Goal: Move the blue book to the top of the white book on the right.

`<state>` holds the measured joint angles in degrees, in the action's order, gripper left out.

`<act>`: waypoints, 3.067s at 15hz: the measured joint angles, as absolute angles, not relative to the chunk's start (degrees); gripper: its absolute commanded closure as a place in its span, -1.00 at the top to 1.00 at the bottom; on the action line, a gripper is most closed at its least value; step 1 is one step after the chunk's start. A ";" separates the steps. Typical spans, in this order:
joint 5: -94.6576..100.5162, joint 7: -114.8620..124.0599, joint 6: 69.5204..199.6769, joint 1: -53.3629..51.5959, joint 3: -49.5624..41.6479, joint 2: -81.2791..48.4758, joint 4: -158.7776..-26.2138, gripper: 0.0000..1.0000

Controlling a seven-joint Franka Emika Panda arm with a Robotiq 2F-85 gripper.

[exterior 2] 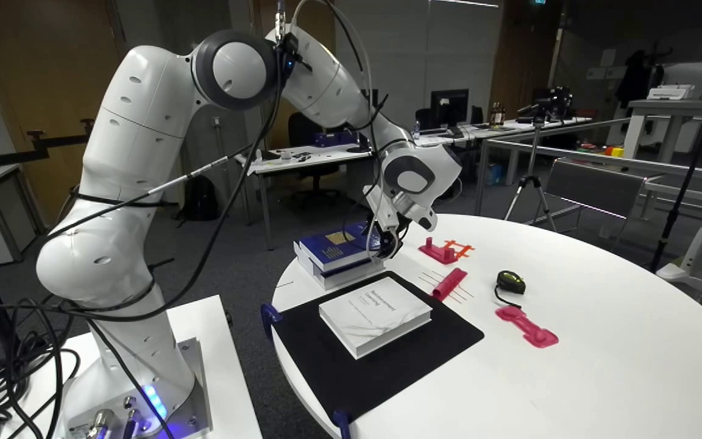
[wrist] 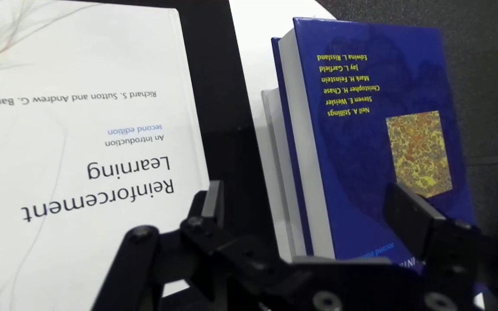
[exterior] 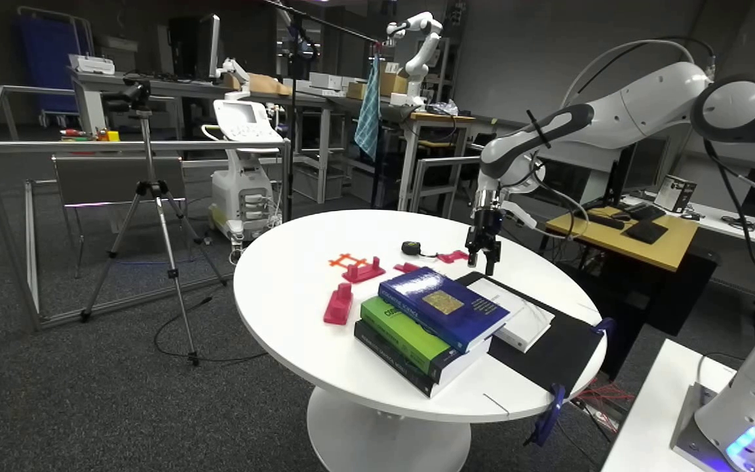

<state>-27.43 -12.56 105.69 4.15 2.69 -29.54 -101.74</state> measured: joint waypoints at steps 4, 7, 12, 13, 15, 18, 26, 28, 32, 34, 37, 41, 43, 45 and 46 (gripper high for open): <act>-33.19 -22.95 104.24 6.95 4.11 -29.77 -101.70 1.00; -37.39 -30.05 99.10 9.59 4.38 -30.45 -100.67 1.00; -43.13 -35.88 93.55 11.96 4.35 -33.48 -99.05 1.00; -44.12 -36.66 93.76 11.91 4.35 -34.12 -99.05 1.00; -45.63 -38.34 95.04 11.56 4.36 -35.37 -99.06 1.00; -46.18 -40.23 97.93 10.50 4.38 -37.16 -99.07 1.00; -46.18 -41.39 102.22 7.14 4.74 -40.04 -99.06 1.00; -46.18 -41.38 102.22 6.93 4.77 -40.32 -99.03 1.00; -46.18 -41.29 102.09 7.36 4.63 -41.36 -97.87 1.00; -46.18 -41.15 101.25 7.99 4.53 -42.04 -96.85 1.00; -46.18 -40.59 96.98 9.30 4.52 -43.06 -94.83 1.00; -46.23 -38.88 90.70 10.35 4.52 -44.37 -92.01 1.00; -46.23 -38.06 89.97 10.40 4.52 -45.05 -91.08 1.00; -46.23 -37.69 90.10 10.32 4.52 -45.87 -90.35 1.00; -46.23 -37.69 90.37 10.22 4.52 -46.30 -90.15 1.00</act>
